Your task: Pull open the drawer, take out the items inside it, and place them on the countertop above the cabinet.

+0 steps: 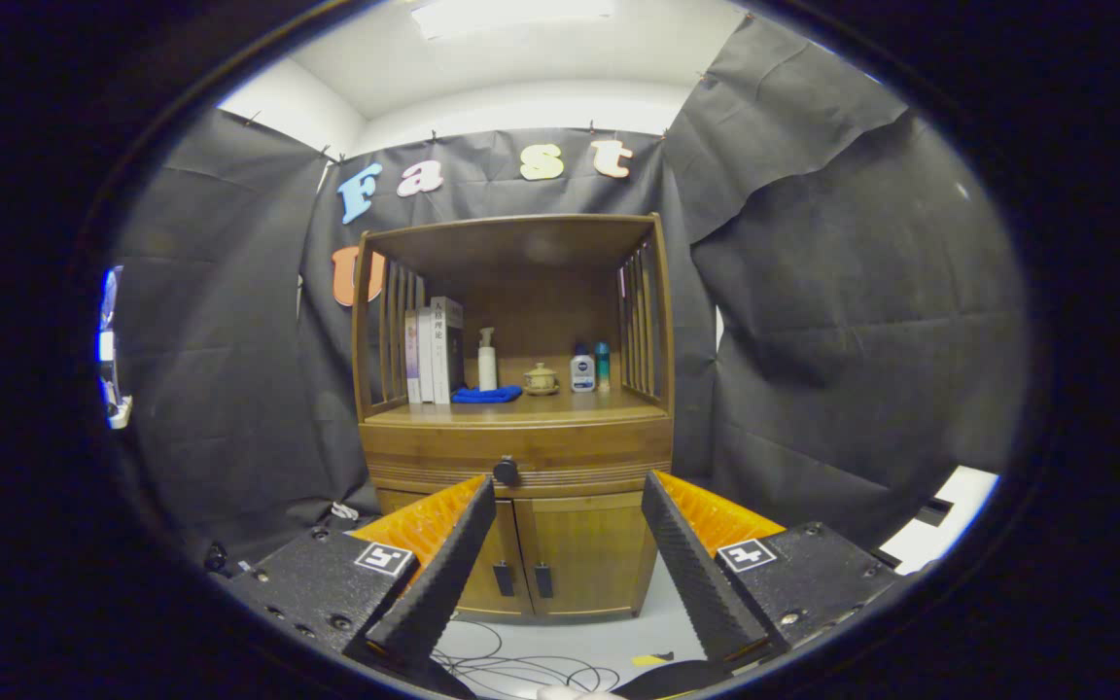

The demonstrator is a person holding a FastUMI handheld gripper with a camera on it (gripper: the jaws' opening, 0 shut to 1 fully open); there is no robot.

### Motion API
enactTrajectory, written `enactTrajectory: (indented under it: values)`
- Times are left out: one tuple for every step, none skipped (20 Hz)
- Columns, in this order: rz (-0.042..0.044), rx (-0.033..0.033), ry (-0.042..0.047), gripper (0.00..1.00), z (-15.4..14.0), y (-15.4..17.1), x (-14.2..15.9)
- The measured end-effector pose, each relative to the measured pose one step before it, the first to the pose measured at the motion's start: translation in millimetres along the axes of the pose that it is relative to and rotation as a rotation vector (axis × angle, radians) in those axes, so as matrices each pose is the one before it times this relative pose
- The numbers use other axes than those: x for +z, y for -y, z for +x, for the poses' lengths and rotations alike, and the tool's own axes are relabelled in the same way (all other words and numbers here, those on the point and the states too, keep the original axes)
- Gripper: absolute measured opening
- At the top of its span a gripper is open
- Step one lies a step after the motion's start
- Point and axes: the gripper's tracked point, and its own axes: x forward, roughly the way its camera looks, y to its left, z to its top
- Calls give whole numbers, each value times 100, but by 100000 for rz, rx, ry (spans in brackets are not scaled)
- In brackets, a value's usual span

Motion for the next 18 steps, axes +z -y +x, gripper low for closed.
enactTrajectory:
  values:
    - [59, 93, -177, 99, -26, -90, -93]
    - [-44, -14, -95, 99, 4, 6, 50]
    - [-22, 83, -58, 99, 10, 63, -16]
    - [121, 90, 17, 99, 19, -5, 64]
    - [41, 126, -112, 99, 7, -84, -46]
    - [-43, 54, -407, 99, 114, -27, -114]
    - [33, 3, -298, 99, 126, -68, -100]
    - [225, 157, -257, 99, 91, -25, -5]
    - [197, 112, -93, 99, 58, -84, -2]
    - [34, 150, -97, 99, 179, -91, 102]
    - [-102, 41, -276, 99, 376, -51, -78]
    - [-122, 376, 2, 99, 397, -126, 212]
    - [-230, 294, 283, 99, 404, -238, 227]
    - [-389, 427, 190, 99, 732, -220, 294]
    - [-446, 712, 172, 99, 806, -313, 187]
    - [-465, 683, 806, 99, 1097, -410, 471]
    - [-389, 730, 465, 99, 1073, -399, 357]
    - [-443, 1675, 29, 99, 1333, -562, 345]
